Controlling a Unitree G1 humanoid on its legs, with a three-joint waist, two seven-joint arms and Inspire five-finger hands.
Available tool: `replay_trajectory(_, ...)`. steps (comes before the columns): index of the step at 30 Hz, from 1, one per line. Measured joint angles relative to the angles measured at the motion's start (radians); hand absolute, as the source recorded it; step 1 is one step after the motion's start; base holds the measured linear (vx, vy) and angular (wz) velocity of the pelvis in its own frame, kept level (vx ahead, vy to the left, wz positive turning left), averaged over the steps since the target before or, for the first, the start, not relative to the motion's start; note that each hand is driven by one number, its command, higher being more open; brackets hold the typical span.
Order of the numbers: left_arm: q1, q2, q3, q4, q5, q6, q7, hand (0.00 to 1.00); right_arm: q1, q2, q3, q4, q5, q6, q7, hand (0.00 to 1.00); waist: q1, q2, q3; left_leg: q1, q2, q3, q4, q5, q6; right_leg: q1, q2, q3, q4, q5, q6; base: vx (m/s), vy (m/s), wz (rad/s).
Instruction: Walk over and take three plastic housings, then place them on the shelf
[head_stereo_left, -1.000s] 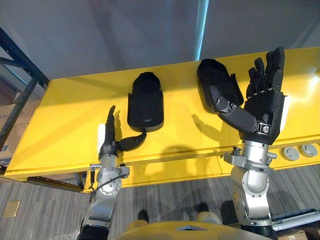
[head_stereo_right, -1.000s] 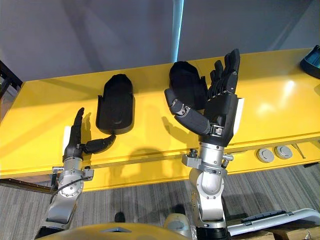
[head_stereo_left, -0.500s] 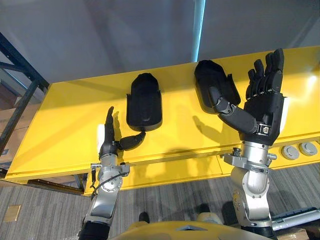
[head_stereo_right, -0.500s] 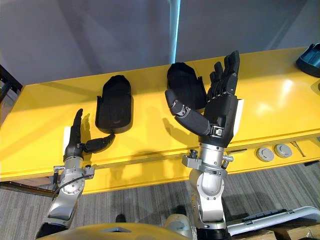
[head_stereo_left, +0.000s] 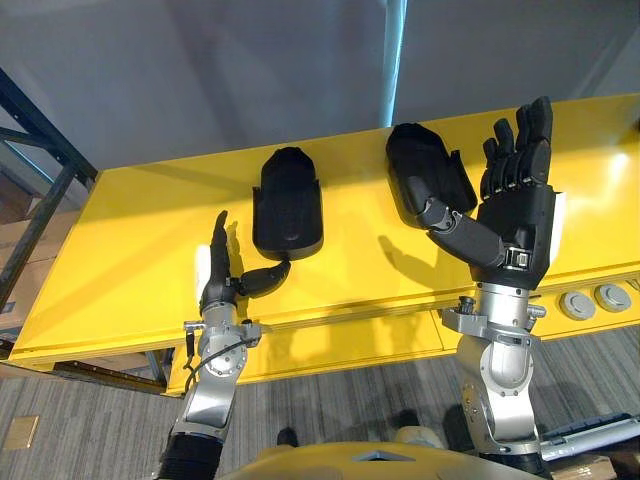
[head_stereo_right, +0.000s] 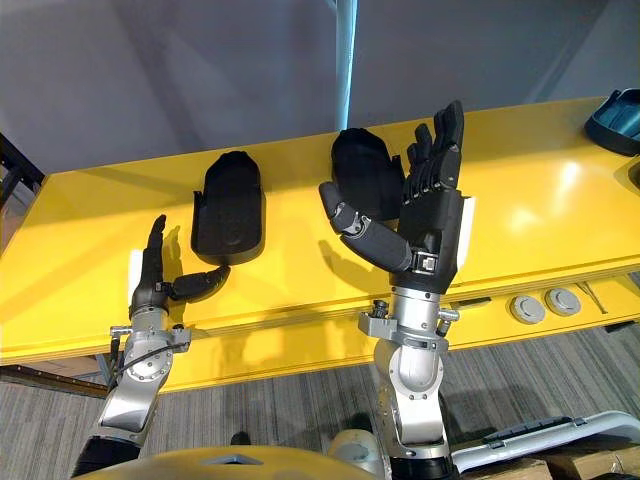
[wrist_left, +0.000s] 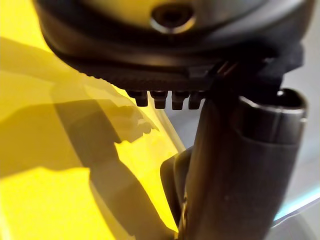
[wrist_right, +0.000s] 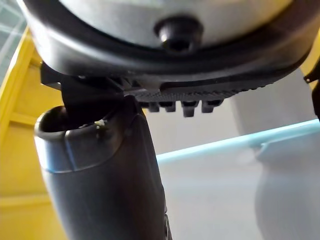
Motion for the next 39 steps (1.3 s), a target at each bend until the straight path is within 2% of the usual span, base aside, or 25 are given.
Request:
replay_trajectory(4, 0.003, 0.001, 0.0, -0.024, 0.0, -0.018, -0.024, 1.0, 0.0, 0.0, 0.0, -0.022, 0.0, 0.0, 0.0, 1.0, 0.002, 0.0, 0.0, 0.0, 0.0, 0.0, 0.002, 0.0, 0.0, 0.0, -0.001, -0.001, 0.0, 0.0, 0.0, 0.0, 0.0, 0.0)
replay_trajectory(8, 0.047, 0.003, 0.0, -0.174, -0.013, -0.059, -0.075, 1.0, 0.0, 0.001, 0.0, -0.045, -0.001, 0.0, -0.001, 1.0, 0.002, 0.0, -0.001, 0.0, 0.0, -0.006, 0.003, 0.0, 0.0, 0.005, -0.002, -0.008, -0.001, 0.0, 0.0, 0.0, 0.0, 0.04)
replay_trajectory(9, 0.068, 0.005, -0.001, -0.247, -0.037, -0.097, -0.098, 1.0, 0.0, 0.002, 0.0, -0.046, -0.001, 0.0, -0.004, 1.0, 0.004, 0.001, -0.002, 0.001, 0.0, -0.012, 0.003, 0.0, 0.0, 0.011, -0.002, -0.013, -0.003, 0.0, 0.0, 0.0, 0.0, 0.09)
replay_trajectory(13, 0.11, 0.006, 0.002, -0.394, -0.069, -0.185, -0.136, 1.0, 0.007, 0.01, 0.002, -0.053, -0.001, 0.0, -0.025, 1.0, 0.024, 0.012, -0.024, 0.001, 0.0, -0.025, 0.002, 0.0, 0.0, 0.025, -0.003, -0.029, -0.015, 0.0, 0.001, 0.0, -0.001, 0.1)
replay_trajectory(16, 0.176, 0.004, 0.035, -0.512, -0.185, -0.258, -0.207, 1.0, 0.016, 0.018, 0.002, -0.083, -0.004, 0.0, -0.047, 1.0, 0.033, 0.018, -0.034, 0.0, 0.001, -0.044, 0.002, 0.0, 0.0, 0.039, -0.003, -0.049, -0.021, -0.001, 0.001, 0.01, -0.007, 0.19)
replay_trajectory(19, 0.214, 0.002, 0.075, -0.565, -0.252, -0.306, -0.254, 1.0, 0.016, 0.02, 0.002, -0.098, -0.005, 0.0, -0.068, 1.0, 0.042, 0.019, -0.04, -0.004, 0.0, -0.062, 0.002, 0.001, 0.001, 0.048, -0.005, -0.069, -0.024, -0.003, -0.001, 0.0, -0.003, 0.18)
replay_trajectory(21, 0.22, -0.004, 0.11, -0.587, -0.327, -0.33, -0.278, 1.0, 0.015, 0.028, 0.0, -0.101, -0.015, 0.001, -0.092, 1.0, 0.056, 0.016, -0.045, -0.013, 0.001, -0.076, 0.002, 0.006, 0.001, 0.049, -0.005, -0.082, -0.027, -0.003, -0.001, -0.02, -0.007, 0.17)
replay_trajectory(25, 0.252, -0.034, 0.167, -0.599, -0.486, -0.381, -0.312, 1.0, 0.015, 0.048, -0.001, -0.1, -0.02, 0.02, -0.112, 1.0, 0.063, 0.001, -0.058, -0.029, 0.0, -0.098, 0.002, 0.012, 0.001, 0.052, -0.005, -0.103, -0.033, -0.003, -0.001, -0.01, -0.006, 0.17)
replay_trajectory(27, 0.252, -0.053, 0.182, -0.599, -0.571, -0.386, -0.326, 1.0, 0.015, 0.046, -0.002, -0.098, -0.02, 0.059, -0.09, 1.0, 0.065, -0.01, -0.064, -0.029, 0.0, -0.1, 0.002, 0.013, 0.001, 0.052, -0.005, -0.105, -0.033, -0.003, -0.002, 0.0, 0.0, 0.0)
replay_trajectory(29, 0.252, -0.067, 0.199, -0.599, -0.59, -0.386, -0.34, 1.0, 0.015, 0.035, -0.009, -0.091, -0.024, 0.128, -0.073, 1.0, 0.064, -0.022, -0.07, -0.029, 0.0, -0.101, 0.002, 0.013, 0.0, 0.053, -0.005, -0.105, -0.034, -0.003, -0.002, 0.0, 0.0, 0.0)
replay_trajectory(30, 0.252, -0.065, 0.204, -0.599, -0.588, -0.386, -0.36, 1.0, 0.016, 0.014, -0.031, -0.064, -0.025, 0.197, -0.057, 1.0, 0.062, -0.034, -0.075, -0.029, 0.0, -0.1, 0.0, 0.013, 0.0, 0.052, -0.005, -0.103, -0.034, -0.003, -0.002, 0.0, 0.0, 0.0)
replay_trajectory(31, 0.252, -0.065, 0.204, -0.599, -0.588, -0.385, -0.362, 1.0, 0.017, 0.009, -0.034, -0.06, -0.024, 0.207, -0.057, 1.0, 0.061, -0.036, -0.075, -0.029, 0.0, -0.099, 0.0, 0.013, 0.0, 0.052, -0.005, -0.102, -0.034, -0.003, -0.002, -0.02, 0.001, -0.07)
replay_trajectory(32, 0.252, -0.063, 0.206, -0.599, -0.597, -0.385, -0.371, 1.0, 0.023, -0.008, -0.055, -0.04, -0.024, 0.243, -0.056, 1.0, 0.058, -0.042, -0.075, -0.026, 0.001, -0.091, 0.0, 0.013, 0.0, 0.049, -0.004, -0.095, -0.035, -0.003, -0.003, -0.01, 0.002, -0.11)
replay_trajectory(36, 0.252, -0.064, 0.198, -0.597, -0.671, -0.384, -0.402, 1.0, 0.09, -0.002, -0.179, -0.032, -0.024, 0.3, -0.062, 1.0, 0.045, -0.044, -0.073, 0.011, 0.013, -0.017, 0.003, 0.002, -0.013, 0.037, 0.012, -0.024, -0.035, 0.006, -0.007, 0.01, 0.003, -0.52)
replay_trajectory(39, 0.246, -0.063, 0.16, -0.591, -0.729, -0.384, -0.412, 1.0, 0.148, 0.004, -0.289, -0.034, -0.025, 0.303, -0.062, 1.0, -0.011, -0.051, -0.066, 0.062, 0.033, 0.074, 0.003, -0.02, -0.026, 0.029, 0.039, 0.057, -0.036, 0.016, -0.015, 0.01, 0.002, -0.81)
